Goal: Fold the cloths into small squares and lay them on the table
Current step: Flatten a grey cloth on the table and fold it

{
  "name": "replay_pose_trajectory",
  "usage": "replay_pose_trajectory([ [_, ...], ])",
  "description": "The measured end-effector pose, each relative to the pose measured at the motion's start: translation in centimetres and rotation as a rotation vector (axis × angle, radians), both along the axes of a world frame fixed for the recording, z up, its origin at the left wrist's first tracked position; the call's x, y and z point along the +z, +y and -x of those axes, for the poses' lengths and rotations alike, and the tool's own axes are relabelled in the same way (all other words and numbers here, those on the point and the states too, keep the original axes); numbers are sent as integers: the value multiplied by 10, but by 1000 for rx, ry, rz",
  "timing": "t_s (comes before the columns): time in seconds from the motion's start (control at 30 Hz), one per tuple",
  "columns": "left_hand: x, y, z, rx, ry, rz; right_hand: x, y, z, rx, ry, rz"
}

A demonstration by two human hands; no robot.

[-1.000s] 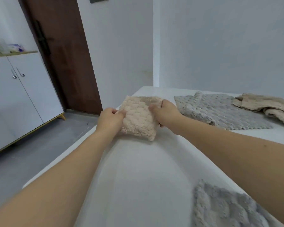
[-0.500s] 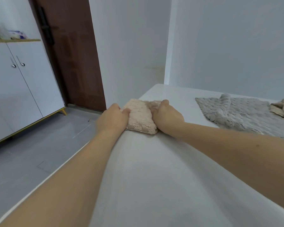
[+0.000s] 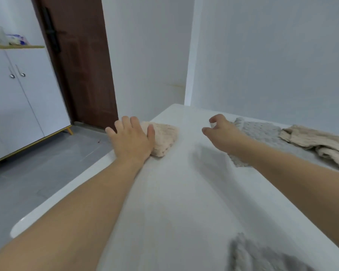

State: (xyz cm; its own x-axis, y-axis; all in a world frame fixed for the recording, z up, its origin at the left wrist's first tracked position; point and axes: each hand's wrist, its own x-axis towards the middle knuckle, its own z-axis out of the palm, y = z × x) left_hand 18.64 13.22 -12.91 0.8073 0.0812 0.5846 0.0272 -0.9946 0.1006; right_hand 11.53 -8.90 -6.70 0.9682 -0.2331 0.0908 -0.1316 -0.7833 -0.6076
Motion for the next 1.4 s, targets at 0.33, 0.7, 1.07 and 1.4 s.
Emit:
replay_pose_trajectory([
  [0.33,69,-170,109,-700,122,-412,4,-147,115,-143,-160,97],
  [0.7,33,-264,124,-456,356,-911,-74,-223,148,-147,84,431],
  [1.07,76,-288,135,-760,79,25,-76,-230,142,-182,-3,325],
  [1.4,148,-286,189,-1041,-193,-34,-53,-209,160,63,-471,-446],
])
